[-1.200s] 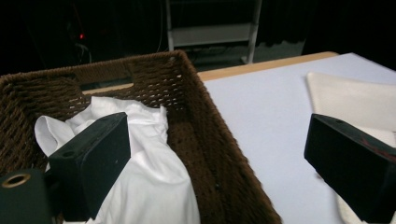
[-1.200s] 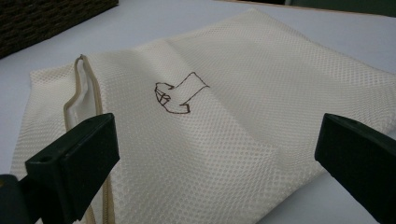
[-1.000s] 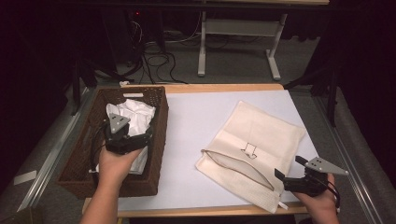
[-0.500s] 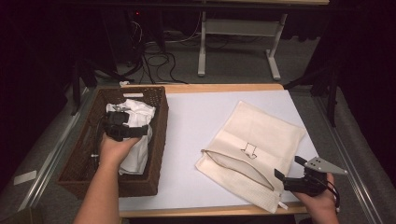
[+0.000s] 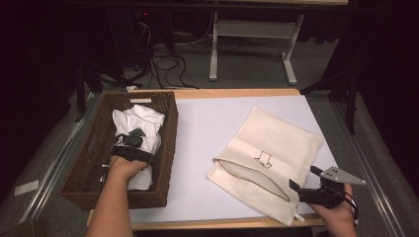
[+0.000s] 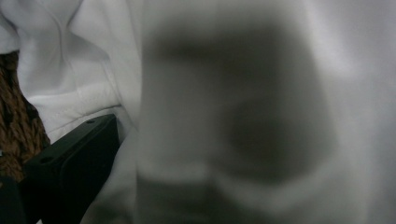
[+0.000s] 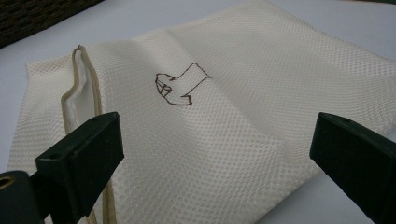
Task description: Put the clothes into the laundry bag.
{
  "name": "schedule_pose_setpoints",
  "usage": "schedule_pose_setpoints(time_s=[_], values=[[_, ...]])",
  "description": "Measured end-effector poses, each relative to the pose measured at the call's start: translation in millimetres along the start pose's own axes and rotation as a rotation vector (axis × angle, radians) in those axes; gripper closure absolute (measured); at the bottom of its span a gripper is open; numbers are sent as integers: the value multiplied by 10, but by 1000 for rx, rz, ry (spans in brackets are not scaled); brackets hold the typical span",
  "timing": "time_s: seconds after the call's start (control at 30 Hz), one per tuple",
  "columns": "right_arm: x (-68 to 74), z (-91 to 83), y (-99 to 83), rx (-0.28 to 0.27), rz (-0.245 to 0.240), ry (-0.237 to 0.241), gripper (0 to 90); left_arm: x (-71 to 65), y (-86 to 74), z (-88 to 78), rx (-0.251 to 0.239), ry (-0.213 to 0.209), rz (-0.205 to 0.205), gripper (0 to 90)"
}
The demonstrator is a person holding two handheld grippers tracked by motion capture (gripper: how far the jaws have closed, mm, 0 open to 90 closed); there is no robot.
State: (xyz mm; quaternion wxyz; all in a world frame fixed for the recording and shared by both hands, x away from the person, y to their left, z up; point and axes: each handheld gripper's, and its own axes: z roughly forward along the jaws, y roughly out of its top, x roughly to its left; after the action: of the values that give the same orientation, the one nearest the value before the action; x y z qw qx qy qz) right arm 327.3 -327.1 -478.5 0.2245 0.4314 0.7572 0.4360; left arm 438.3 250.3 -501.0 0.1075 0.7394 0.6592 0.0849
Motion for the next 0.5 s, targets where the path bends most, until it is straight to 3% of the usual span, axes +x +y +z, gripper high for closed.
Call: schedule_pose_setpoints(time_s=[0.3,0.47,0.5], values=[[-10,-3,-3,-6,1,4,51,21,-18,1,-12,-21,-24,31],[-10,-16,0,-14,0,10,66,13,-6,-21,-2,-17,-12,70],[-11,-13,0,-13,1,9,69,1,-5,-50,-24,-10,-10,99]])
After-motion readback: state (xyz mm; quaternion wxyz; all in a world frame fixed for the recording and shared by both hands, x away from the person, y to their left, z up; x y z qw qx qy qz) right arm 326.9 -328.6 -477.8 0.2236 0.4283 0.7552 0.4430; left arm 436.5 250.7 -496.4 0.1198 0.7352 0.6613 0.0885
